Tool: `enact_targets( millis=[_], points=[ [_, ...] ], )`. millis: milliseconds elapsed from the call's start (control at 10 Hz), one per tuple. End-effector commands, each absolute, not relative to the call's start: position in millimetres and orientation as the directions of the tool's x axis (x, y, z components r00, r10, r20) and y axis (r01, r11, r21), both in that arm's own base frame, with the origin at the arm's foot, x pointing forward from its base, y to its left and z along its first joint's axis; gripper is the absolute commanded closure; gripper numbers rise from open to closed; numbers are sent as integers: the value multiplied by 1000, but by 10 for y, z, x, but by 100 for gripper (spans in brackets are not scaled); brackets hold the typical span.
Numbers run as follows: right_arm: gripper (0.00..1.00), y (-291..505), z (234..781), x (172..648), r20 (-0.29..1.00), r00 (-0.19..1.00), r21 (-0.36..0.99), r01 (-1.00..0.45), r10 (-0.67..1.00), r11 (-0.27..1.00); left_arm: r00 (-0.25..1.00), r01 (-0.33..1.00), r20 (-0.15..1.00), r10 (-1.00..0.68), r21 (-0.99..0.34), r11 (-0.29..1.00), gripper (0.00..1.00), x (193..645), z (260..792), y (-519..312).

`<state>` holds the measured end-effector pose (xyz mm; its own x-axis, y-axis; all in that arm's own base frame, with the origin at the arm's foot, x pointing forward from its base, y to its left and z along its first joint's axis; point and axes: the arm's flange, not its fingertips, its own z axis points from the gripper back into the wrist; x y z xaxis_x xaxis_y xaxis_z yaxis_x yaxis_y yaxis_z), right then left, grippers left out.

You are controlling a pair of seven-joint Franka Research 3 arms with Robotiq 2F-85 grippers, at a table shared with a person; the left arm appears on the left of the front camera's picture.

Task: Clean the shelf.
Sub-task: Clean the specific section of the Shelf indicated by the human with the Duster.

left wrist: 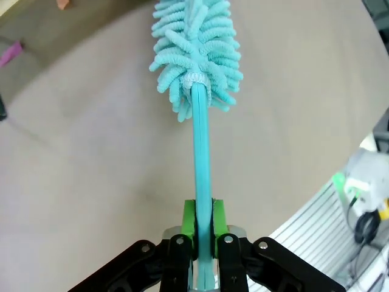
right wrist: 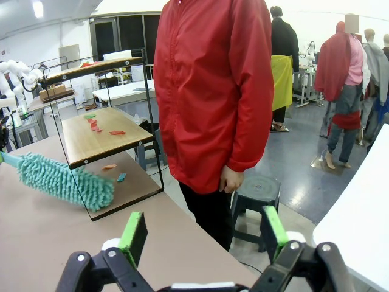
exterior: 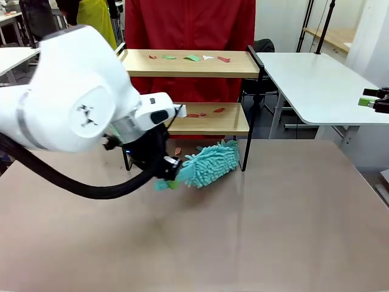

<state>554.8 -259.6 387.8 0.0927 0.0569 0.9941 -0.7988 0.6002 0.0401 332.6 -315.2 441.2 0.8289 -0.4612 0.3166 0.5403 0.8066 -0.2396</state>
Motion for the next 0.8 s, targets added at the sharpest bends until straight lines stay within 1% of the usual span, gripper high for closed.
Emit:
enact_targets(
  millis=[0, 300, 700],
  points=[
    [0, -2578, 3898, 5545, 994, 90, 38, -799, 58, 600, 868, 454, 357, -346, -287, 844, 87, 3427, 4297, -3442],
    [0, -2578, 3898, 5545, 994, 90, 38, -799, 58, 600, 873, 326, 446, -200, -226, 918, 87, 3496, 4250, -3708],
    [0, -2578, 3898, 5545, 994, 90, 38, -799, 58, 600, 867, 286, 473, -157, -213, 934, 87, 3570, 4153, -4085]
  ],
)
